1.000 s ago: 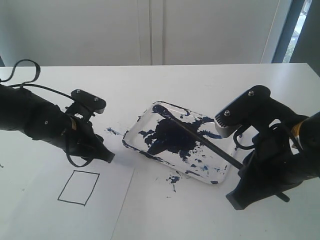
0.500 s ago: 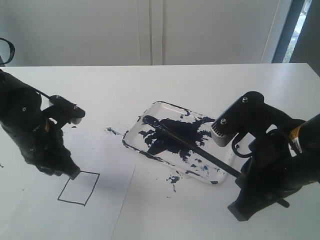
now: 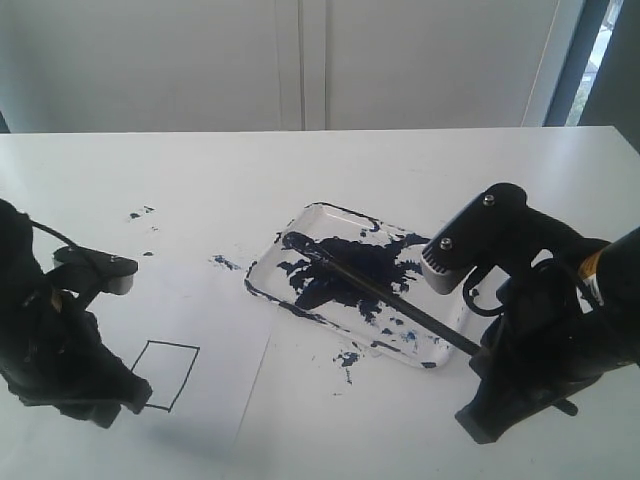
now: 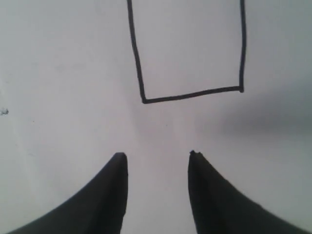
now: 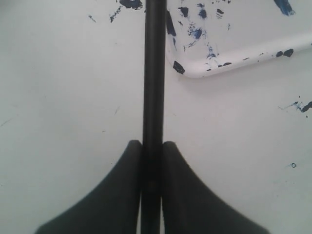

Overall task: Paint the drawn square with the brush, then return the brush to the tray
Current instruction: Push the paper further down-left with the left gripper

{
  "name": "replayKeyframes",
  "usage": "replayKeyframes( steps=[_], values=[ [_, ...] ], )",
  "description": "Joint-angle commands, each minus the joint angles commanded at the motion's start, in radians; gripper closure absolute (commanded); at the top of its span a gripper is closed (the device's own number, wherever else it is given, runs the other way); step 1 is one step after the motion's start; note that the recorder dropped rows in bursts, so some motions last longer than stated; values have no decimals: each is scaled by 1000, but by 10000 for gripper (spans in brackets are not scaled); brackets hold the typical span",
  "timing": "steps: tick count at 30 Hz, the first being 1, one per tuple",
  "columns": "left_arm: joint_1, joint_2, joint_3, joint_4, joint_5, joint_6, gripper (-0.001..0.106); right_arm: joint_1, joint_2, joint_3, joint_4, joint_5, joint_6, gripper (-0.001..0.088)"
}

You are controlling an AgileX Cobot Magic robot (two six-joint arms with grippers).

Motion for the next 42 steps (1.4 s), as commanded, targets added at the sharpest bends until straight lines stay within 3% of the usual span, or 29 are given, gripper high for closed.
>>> replayKeyframes(
  steps=[5, 14, 21, 26, 42],
  values=[
    [-61, 0, 84, 26, -110, -5, 598, 0, 0, 0, 0, 0, 0, 868],
    [-61, 0, 92, 263, -106, -160, 598, 0, 0, 0, 0, 4, 0, 868],
    [-61, 2, 141, 271, -188, -198, 598, 0, 0, 0, 0, 7, 0, 868],
    [-61, 6, 145, 284, -188, -201, 598, 0, 0, 0, 0, 7, 0, 868],
    [-61, 6, 145, 500, -96, -212, 598, 0, 0, 0, 0, 7, 0, 868]
  ],
)
